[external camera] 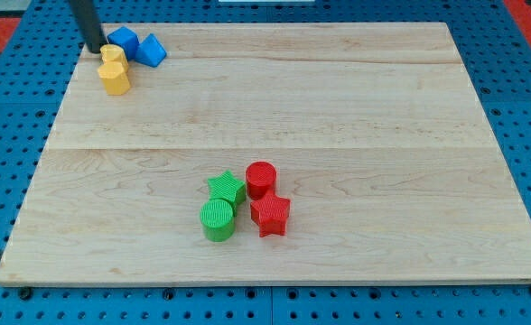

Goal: Push the triangle into the cube

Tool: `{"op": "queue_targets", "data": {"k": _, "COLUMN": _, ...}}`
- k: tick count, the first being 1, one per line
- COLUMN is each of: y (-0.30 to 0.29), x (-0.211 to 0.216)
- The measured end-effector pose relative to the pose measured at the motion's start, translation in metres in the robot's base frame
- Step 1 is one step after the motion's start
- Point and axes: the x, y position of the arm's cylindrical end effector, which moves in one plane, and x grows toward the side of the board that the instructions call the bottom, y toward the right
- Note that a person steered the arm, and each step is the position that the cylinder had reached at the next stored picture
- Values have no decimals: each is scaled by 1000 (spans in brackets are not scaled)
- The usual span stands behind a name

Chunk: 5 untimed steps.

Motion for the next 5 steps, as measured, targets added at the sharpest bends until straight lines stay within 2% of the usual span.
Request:
{"op": "queue_targets", "data": {"k": 1, "y": 63, "x": 43}}
{"op": "queue_targets", "data": {"k": 2, "y": 86, "x": 93}}
{"op": "queue_targets", "data": {"k": 3, "y": 109, "x": 95}}
{"op": "queue_targets", "data": {"k": 4, "y": 120, "x": 69}}
{"op": "queue_targets", "data": {"k": 5, "y": 83, "x": 64}}
